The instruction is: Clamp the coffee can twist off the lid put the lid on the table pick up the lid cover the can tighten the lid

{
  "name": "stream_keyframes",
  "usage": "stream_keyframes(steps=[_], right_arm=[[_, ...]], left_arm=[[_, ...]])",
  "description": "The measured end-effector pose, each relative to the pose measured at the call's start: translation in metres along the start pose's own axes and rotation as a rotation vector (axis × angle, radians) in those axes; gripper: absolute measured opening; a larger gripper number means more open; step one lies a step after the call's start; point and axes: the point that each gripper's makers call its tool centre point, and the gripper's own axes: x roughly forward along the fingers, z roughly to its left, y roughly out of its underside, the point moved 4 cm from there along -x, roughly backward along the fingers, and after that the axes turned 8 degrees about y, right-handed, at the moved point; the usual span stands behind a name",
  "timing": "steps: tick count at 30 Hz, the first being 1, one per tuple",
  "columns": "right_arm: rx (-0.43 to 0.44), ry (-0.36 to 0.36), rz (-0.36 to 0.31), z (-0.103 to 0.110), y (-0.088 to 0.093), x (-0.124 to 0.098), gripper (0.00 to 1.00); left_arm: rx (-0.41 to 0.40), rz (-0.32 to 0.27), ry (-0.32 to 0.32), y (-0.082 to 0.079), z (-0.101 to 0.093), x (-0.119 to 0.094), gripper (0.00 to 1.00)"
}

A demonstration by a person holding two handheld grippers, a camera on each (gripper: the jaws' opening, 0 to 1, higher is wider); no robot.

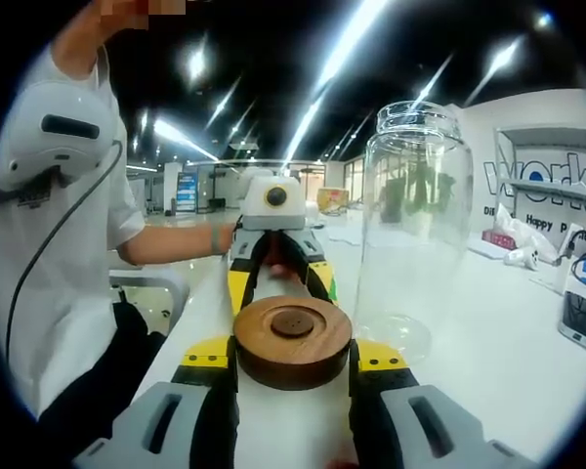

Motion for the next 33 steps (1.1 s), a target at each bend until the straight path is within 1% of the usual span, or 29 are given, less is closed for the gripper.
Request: stream_keyframes(steps=[7, 12, 18, 21, 29, 33], right_arm=[[0.002, -0.003, 0.0, 0.0, -0.001, 0.0, 0.4], [0.011, -0.007, -0.012, 0.001, -0.006, -0.001, 0.4], [0.008, -0.005, 0.002, 0.003, -0.007, -0.001, 0.39], [0.009, -0.002, -0.003, 0.003, -0.011, -0.003, 0.39], [-0.014, 0.011, -0.014, 0.006, -0.029, -0.006, 0.39], [-0.022, 0.013, -0.018, 0.008, -0.034, -0.007, 0.39]], left_arm=[[-0.002, -0.004, 0.001, -0.001, 0.001, 0.0, 0.32], [-0.009, -0.026, 0.001, -0.005, -0.001, -0.002, 0.32], [-0.013, -0.023, 0.006, -0.006, -0.003, -0.001, 0.32], [-0.01, -0.032, 0.007, -0.01, -0.004, -0.002, 0.32], [0.018, -0.025, 0.008, -0.028, -0.008, -0.007, 0.33], [0.028, -0.026, 0.008, -0.034, -0.01, -0.008, 0.33]])
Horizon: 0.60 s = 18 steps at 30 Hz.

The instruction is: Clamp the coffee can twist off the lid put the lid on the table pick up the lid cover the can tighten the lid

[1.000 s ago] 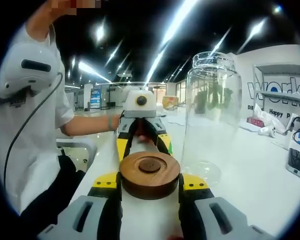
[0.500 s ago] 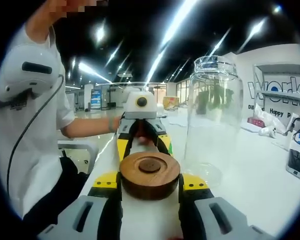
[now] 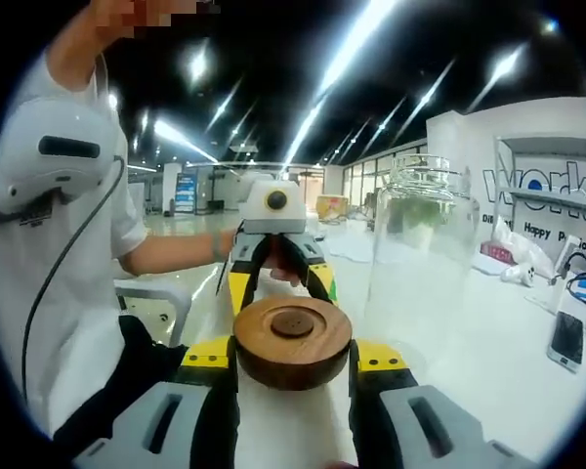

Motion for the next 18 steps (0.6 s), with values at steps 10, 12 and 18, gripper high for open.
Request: stream_keyframes(steps=[10, 12, 18], right_arm=[[-0.02, -0.002, 0.004, 0.003, -0.017, -0.006, 0.39], [-0.027, -0.002, 0.002, 0.004, -0.021, -0.006, 0.39], [-0.045, 0.005, -0.002, 0.005, -0.027, -0.009, 0.39]], left_arm=[[0.017, -0.017, -0.005, -0.014, -0.007, -0.002, 0.33], [0.023, -0.021, -0.007, -0.018, -0.008, -0.003, 0.33], [0.041, -0.017, -0.01, -0.027, -0.007, -0.003, 0.33]])
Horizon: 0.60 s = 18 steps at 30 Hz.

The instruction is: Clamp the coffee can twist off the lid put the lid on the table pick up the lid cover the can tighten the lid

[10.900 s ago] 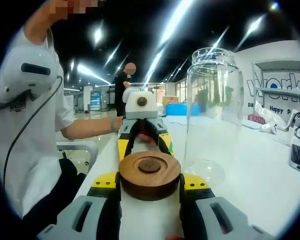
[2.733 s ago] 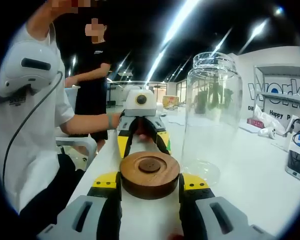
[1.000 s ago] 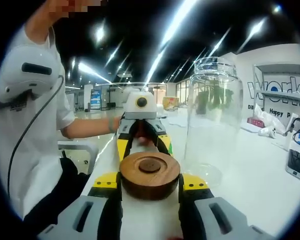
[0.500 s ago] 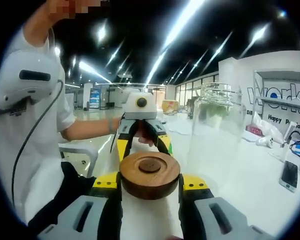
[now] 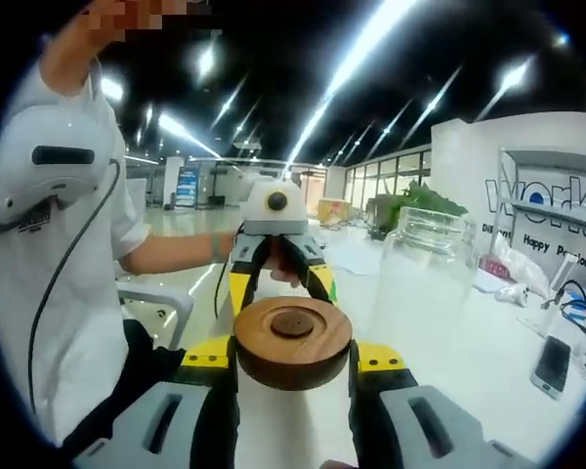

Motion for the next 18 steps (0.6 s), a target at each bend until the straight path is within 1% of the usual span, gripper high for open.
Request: stream_keyframes(steps=[6, 18], right_arm=[[-0.009, 0.003, -0.008, -0.001, -0.007, -0.003, 0.39], [-0.027, -0.006, -0.021, -0.01, -0.03, -0.005, 0.39]], left_arm=[[0.013, 0.013, 0.0, -0.008, -0.001, 0.0, 0.33], [0.033, 0.002, -0.016, -0.03, 0.006, -0.003, 0.33]])
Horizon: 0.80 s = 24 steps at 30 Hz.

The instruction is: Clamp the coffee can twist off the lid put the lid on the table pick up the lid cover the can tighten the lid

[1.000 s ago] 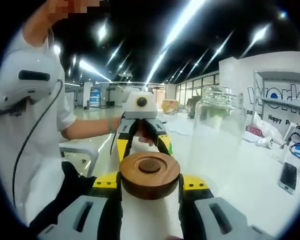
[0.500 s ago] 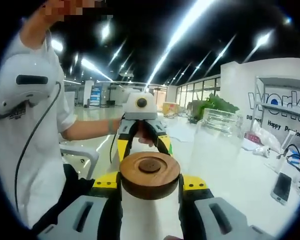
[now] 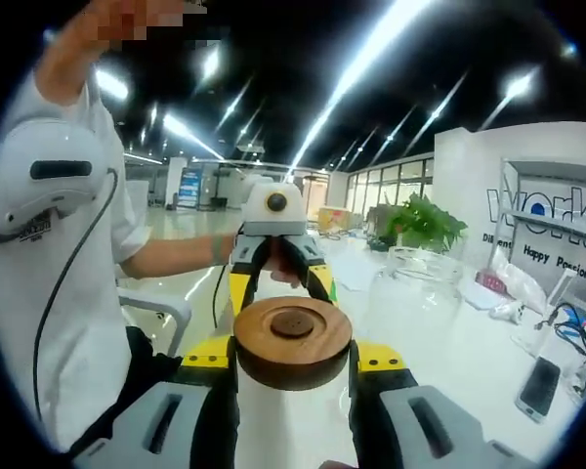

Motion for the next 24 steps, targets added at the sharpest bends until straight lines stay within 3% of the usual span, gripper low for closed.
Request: stream_keyframes(steps=[24], right_arm=[[-0.004, 0.012, -0.018, -0.018, -0.044, -0.006, 0.39]], left_arm=[[0.027, -0.034, 0.007, -0.046, 0.017, -0.007, 0.33]])
